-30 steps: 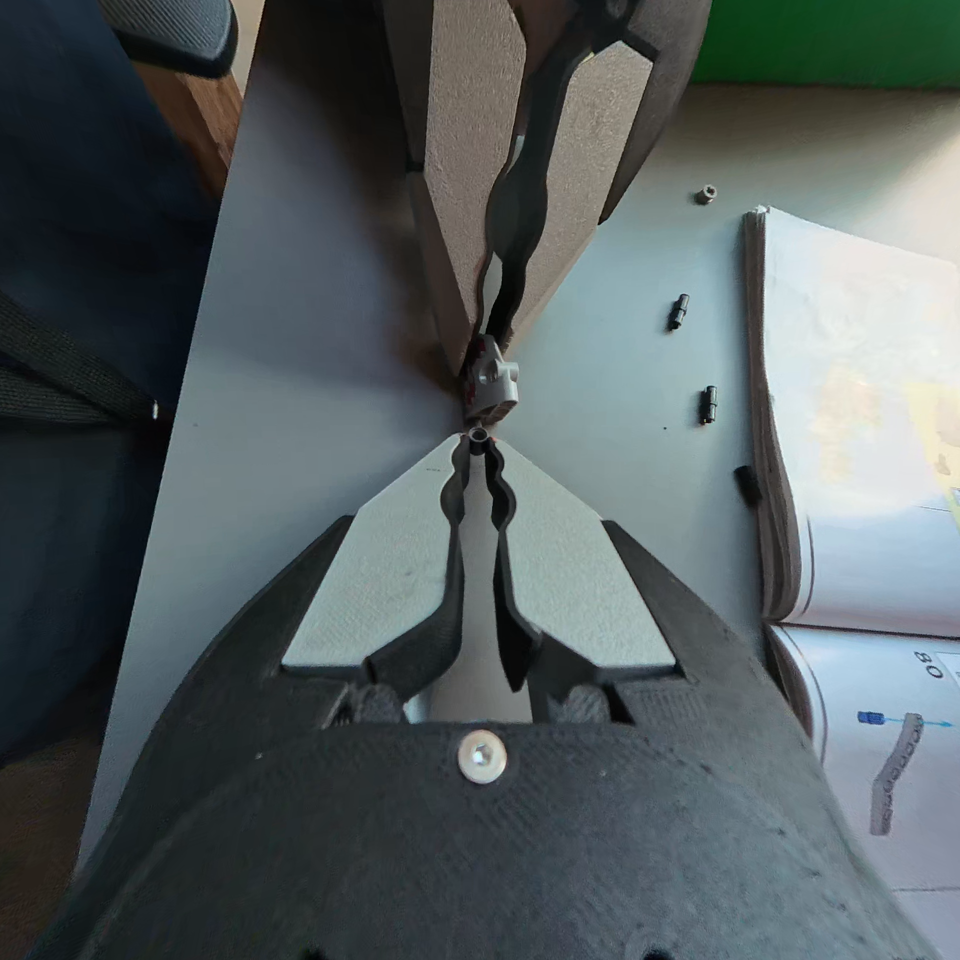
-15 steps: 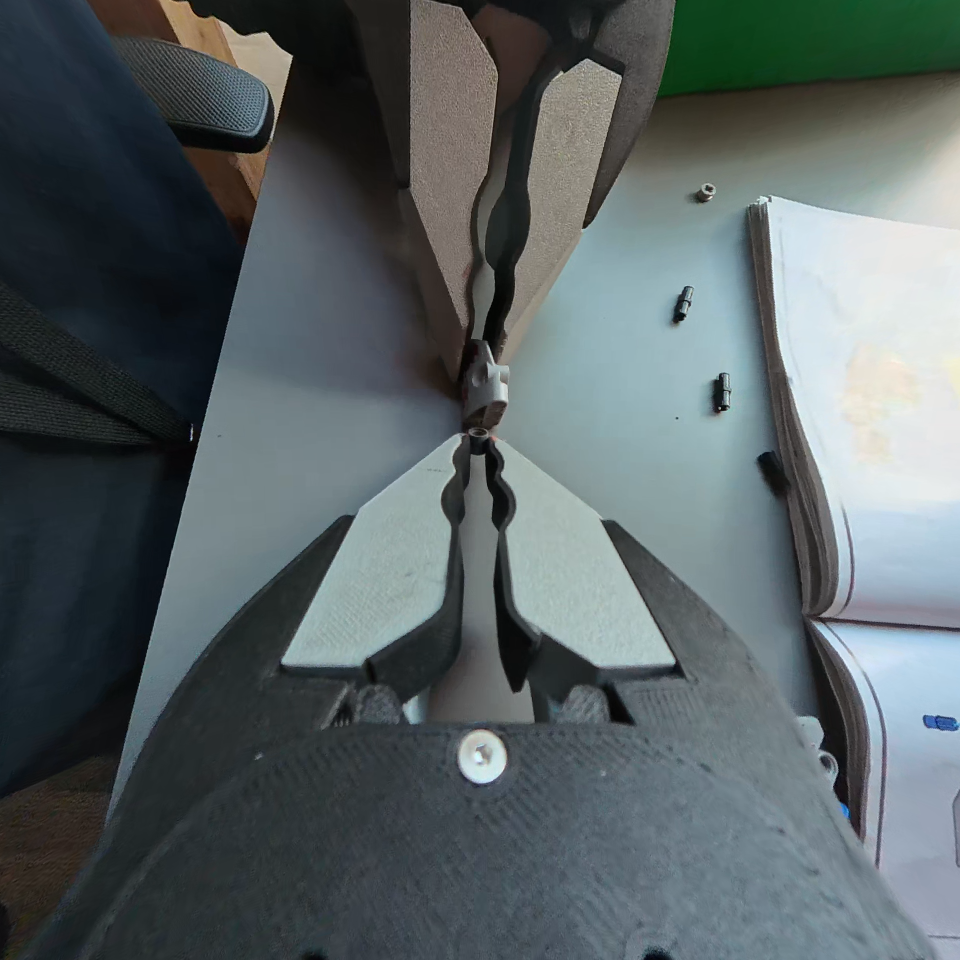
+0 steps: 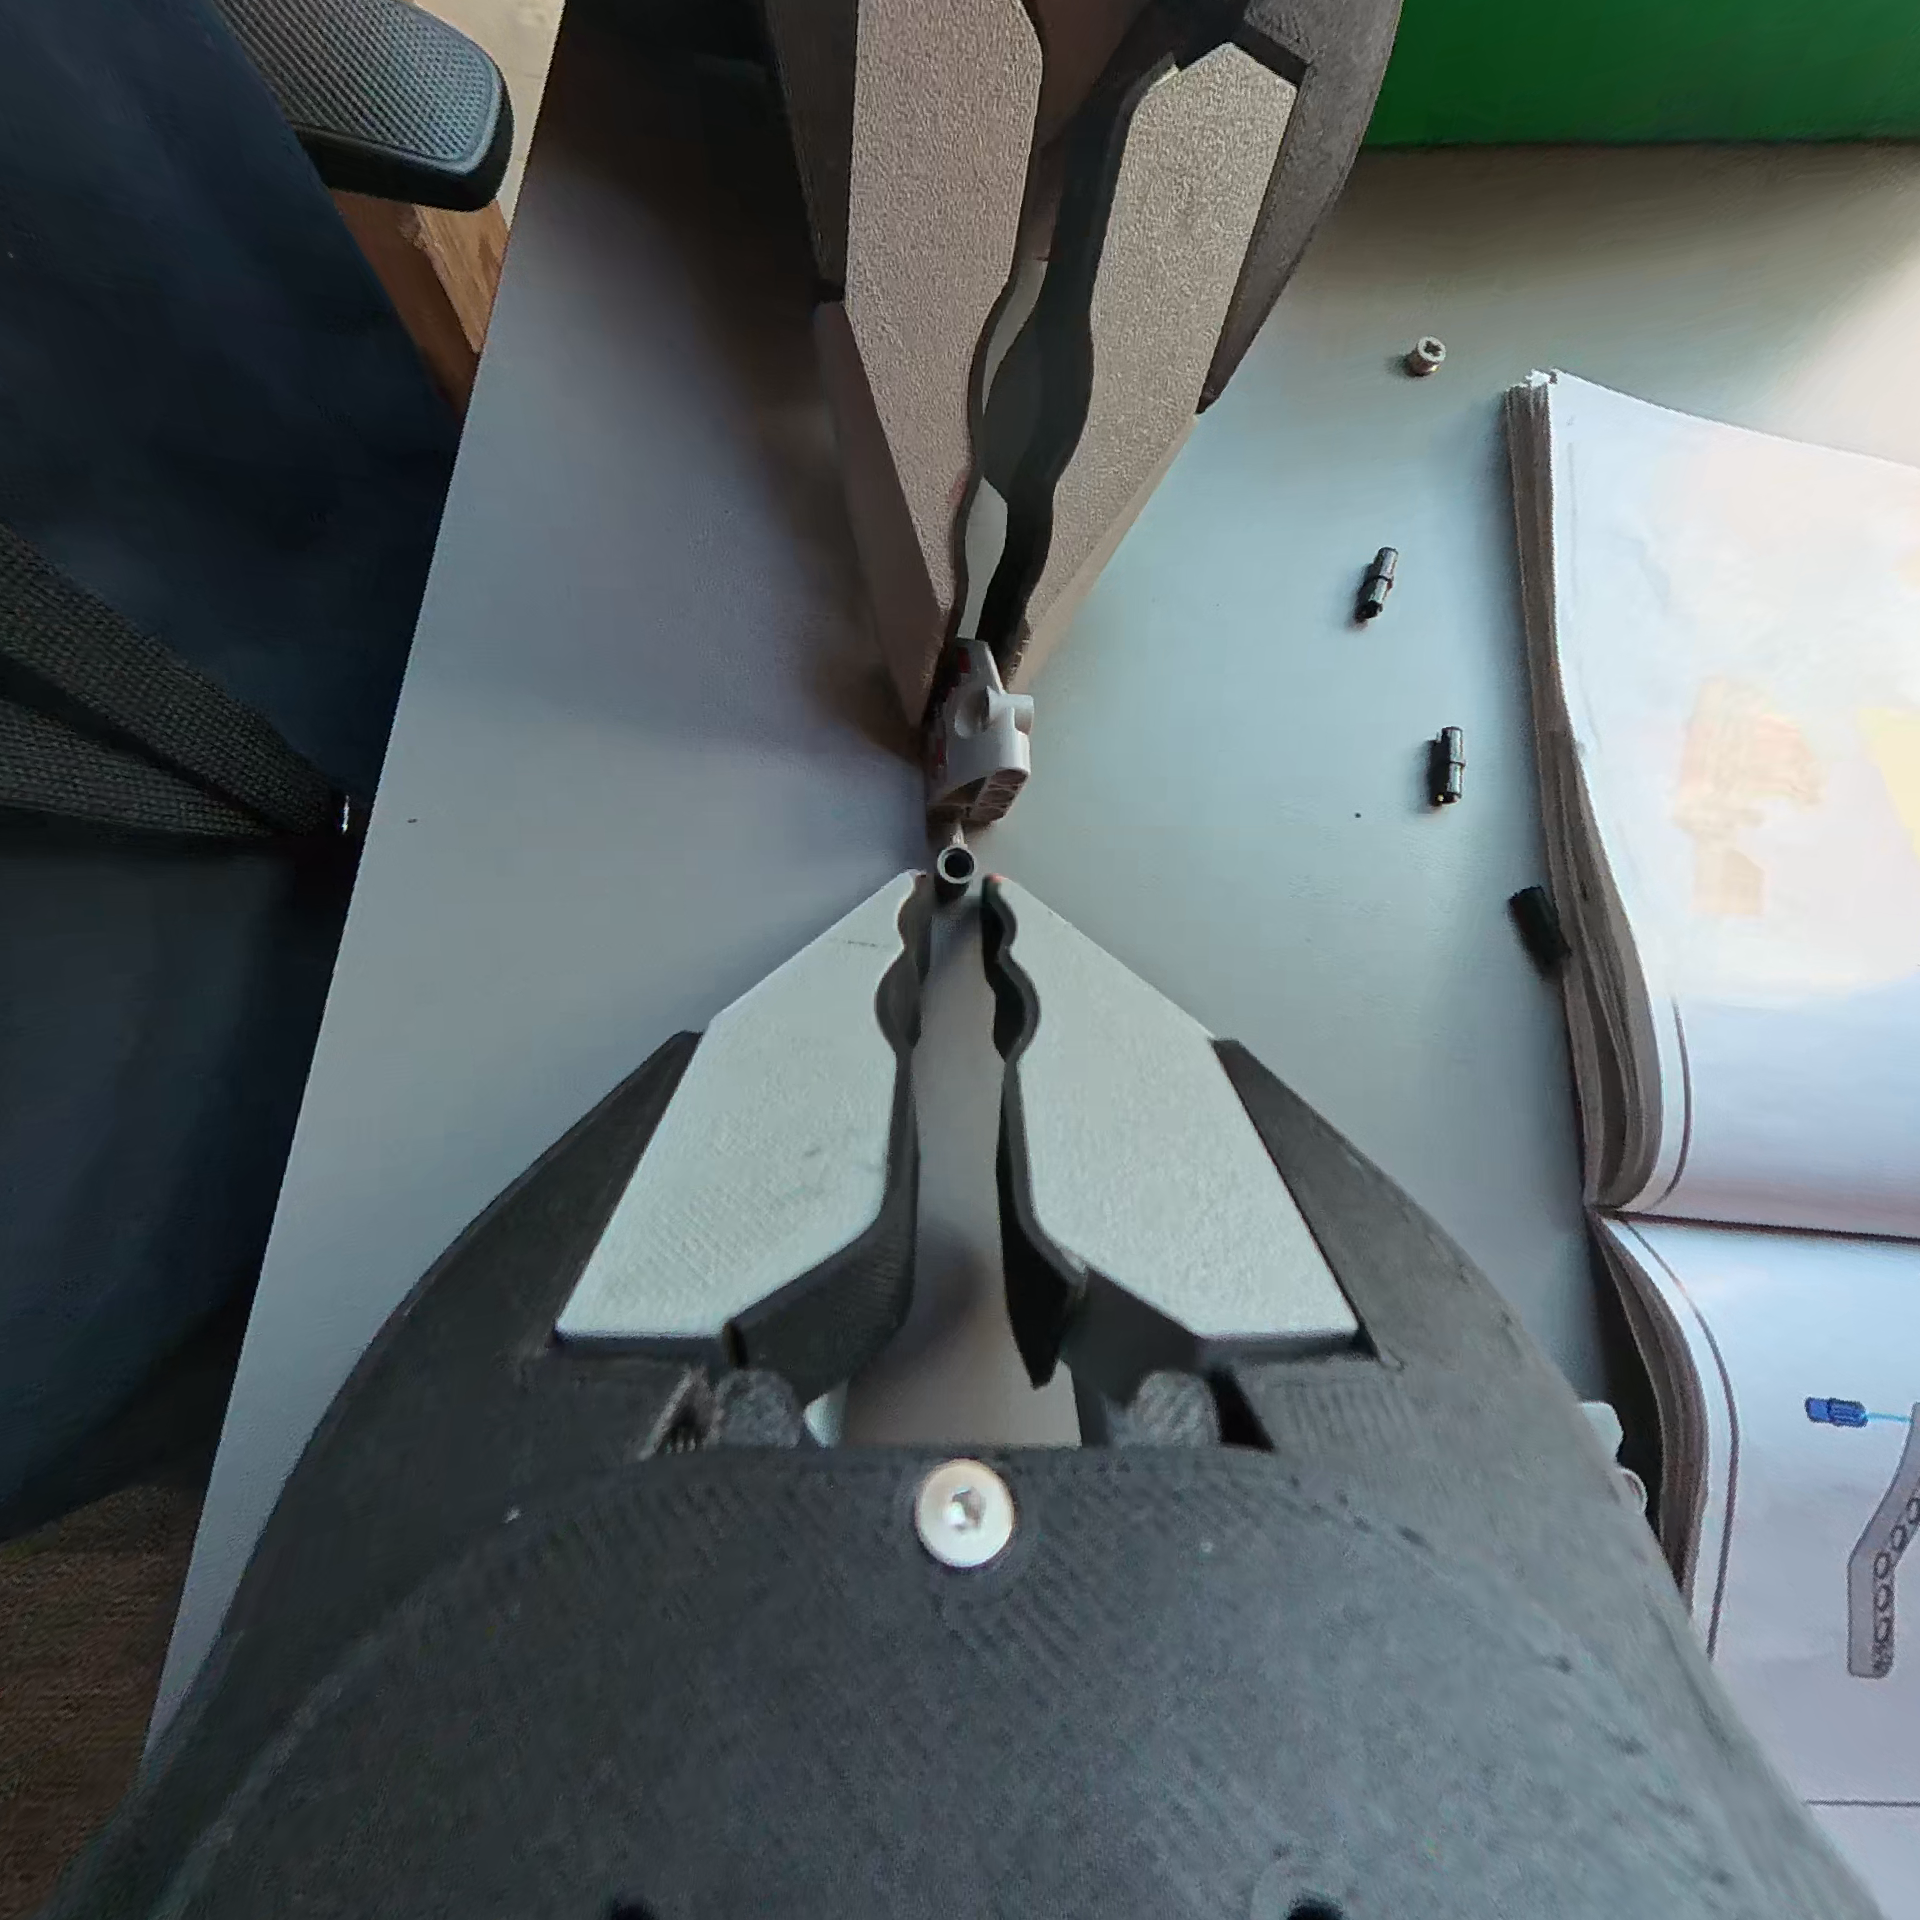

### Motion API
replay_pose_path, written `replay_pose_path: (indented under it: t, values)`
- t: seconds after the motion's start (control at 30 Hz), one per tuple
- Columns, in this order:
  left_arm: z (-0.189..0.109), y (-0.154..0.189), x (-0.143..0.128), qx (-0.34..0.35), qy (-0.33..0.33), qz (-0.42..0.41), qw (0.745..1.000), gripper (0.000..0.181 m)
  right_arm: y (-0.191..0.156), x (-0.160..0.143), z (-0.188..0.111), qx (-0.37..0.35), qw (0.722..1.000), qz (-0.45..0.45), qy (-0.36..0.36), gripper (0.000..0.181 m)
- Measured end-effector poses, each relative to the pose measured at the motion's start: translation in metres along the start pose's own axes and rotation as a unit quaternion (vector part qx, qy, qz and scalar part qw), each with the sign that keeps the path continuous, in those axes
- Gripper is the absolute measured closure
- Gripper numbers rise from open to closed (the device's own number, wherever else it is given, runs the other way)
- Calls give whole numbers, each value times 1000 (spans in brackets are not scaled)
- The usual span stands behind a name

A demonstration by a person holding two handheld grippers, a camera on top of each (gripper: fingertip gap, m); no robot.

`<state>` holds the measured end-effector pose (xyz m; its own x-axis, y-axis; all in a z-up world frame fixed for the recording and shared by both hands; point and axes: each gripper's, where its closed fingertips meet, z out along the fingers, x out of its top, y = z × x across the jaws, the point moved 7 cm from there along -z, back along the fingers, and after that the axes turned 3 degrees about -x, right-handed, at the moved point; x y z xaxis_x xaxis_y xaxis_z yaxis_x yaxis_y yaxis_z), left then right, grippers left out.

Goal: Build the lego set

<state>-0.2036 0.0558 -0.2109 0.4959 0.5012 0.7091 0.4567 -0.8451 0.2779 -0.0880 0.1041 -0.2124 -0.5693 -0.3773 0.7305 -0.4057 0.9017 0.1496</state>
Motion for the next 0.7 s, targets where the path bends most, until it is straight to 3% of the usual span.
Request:
replay_pose_path:
  t: [0.7]
  values:
    - [0, 0, 0, 0, 1, -1, 1000, 176, 4, 3, 2, 29, 1000, 7, 8, 178]
